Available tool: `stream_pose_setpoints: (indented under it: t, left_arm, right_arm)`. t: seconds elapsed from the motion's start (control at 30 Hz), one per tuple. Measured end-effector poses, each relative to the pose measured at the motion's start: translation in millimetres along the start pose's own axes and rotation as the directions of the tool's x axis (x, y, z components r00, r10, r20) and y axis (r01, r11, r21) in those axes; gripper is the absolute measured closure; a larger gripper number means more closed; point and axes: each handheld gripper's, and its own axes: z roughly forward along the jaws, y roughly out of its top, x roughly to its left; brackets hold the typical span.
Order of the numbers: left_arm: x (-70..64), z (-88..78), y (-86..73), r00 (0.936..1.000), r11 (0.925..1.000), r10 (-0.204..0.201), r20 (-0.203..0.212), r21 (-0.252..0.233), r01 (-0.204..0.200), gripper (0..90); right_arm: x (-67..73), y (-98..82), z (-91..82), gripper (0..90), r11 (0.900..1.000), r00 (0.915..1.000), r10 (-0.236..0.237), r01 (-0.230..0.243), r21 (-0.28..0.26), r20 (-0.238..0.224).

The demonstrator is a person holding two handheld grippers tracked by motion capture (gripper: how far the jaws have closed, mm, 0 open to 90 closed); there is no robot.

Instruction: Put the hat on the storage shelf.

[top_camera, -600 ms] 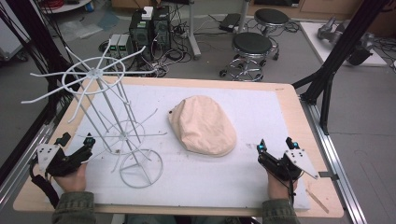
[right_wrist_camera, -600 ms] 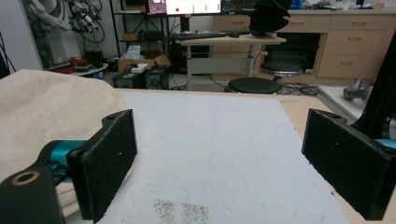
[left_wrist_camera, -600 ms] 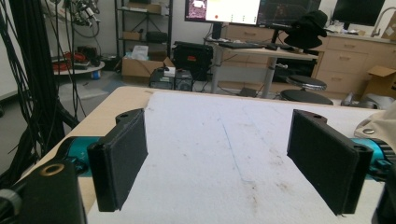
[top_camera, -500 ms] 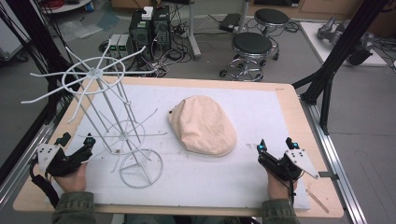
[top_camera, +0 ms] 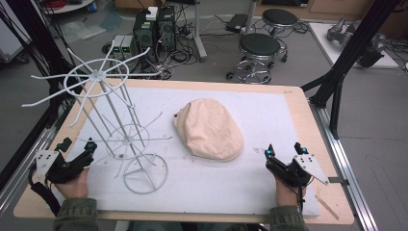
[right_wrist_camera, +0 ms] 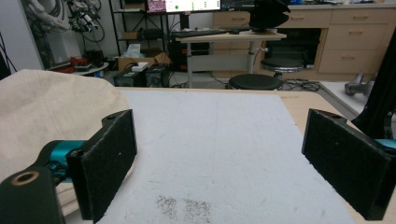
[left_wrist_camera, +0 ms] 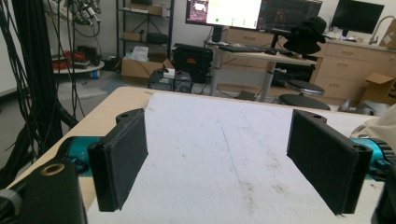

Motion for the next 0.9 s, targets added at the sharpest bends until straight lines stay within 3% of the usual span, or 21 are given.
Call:
stream_pose_setpoints:
  t: [0.47,0.53,0.63,0.73,0.9]
  left_arm:
    - [0.2,-0.1,-0.4,1.0000,1.0000,0.001,0.004,0.000,-0.001,20.6]
    - [-0.3,-0.1,-0.4,1.0000,1.0000,0.008,0.001,0.001,-0.008,20.6]
    - [-3.5,-0.6,0.4,0.9992,0.9992,0.040,0.003,0.001,-0.040,20.6]
    - [-6.4,-1.5,0.9,0.9987,0.9988,0.049,0.012,-0.003,-0.049,20.6]
    - [-7.3,-2.3,0.3,0.9987,0.9988,0.048,0.019,0.004,-0.048,20.6]
  right_arm:
    - [4.2,0.0,-2.1,9.3,0.999,0.9985,-0.045,0.045,-0.013,-0.031]
    - [4.1,0.4,-1.8,9.3,0.999,0.9983,-0.040,0.039,-0.019,-0.042]
    - [3.6,1.1,1.7,9.3,0.999,0.9945,-0.030,0.032,0.018,-0.100]
    - [3.4,9.0,4.5,9.3,0.999,0.9895,0.023,-0.017,0.047,-0.143]
    - [7.8,26.5,11.9,9.3,0.999,0.9880,0.030,-0.025,0.038,-0.152]
